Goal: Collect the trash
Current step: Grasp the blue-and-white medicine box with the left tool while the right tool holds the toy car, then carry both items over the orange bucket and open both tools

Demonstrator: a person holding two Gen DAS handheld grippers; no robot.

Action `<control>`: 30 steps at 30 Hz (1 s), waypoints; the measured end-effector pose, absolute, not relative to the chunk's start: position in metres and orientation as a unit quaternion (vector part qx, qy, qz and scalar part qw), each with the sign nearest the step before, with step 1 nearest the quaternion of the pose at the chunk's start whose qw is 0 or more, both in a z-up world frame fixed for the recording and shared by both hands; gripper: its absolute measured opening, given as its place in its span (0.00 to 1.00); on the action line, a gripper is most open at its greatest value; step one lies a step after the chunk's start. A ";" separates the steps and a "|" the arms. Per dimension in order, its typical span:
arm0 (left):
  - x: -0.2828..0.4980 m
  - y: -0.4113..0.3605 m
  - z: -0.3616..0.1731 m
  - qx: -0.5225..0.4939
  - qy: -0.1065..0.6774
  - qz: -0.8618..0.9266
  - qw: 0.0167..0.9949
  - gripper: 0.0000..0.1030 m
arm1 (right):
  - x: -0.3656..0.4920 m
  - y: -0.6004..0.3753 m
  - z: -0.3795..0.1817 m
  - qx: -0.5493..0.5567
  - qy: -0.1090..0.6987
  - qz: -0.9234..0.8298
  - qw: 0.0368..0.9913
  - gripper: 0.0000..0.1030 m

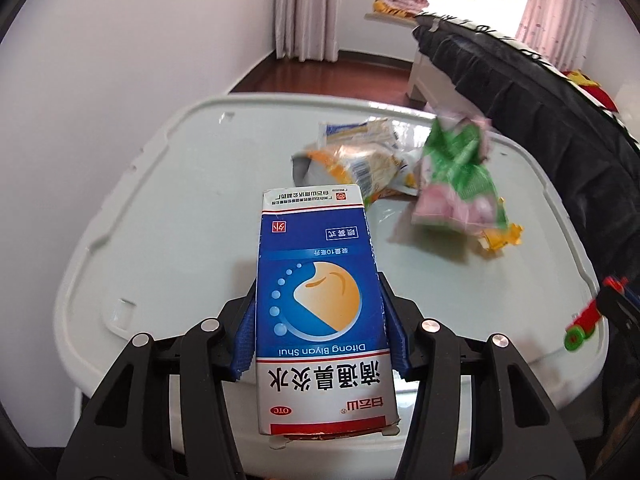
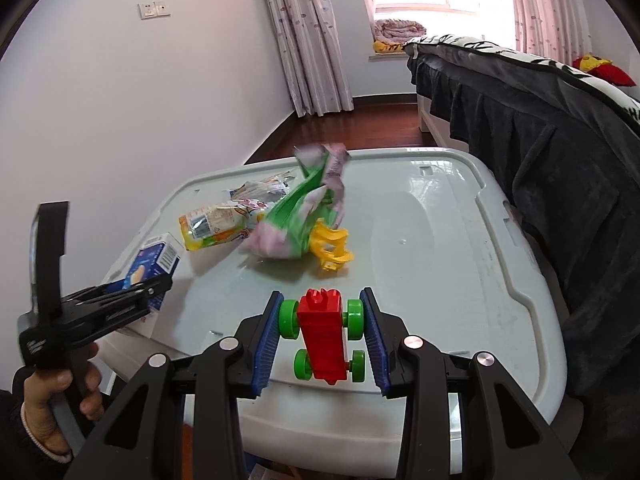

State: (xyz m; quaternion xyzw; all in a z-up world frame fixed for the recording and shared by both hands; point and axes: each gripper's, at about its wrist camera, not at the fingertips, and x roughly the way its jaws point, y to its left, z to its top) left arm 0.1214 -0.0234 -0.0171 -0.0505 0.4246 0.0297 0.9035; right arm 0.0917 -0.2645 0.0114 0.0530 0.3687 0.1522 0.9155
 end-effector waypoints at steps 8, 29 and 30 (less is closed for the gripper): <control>0.093 -0.024 0.009 -0.032 0.386 0.010 0.922 0.49 | 0.091 -0.256 0.014 0.061 0.367 0.148 0.916 0.38; -0.019 -0.008 0.042 0.007 0.351 -0.045 0.935 0.49 | 0.014 -0.241 0.032 0.047 0.340 0.176 0.922 0.38; -0.022 -0.009 0.041 0.009 0.351 -0.047 0.935 0.49 | 0.006 -0.240 0.032 0.047 0.342 0.177 0.922 0.38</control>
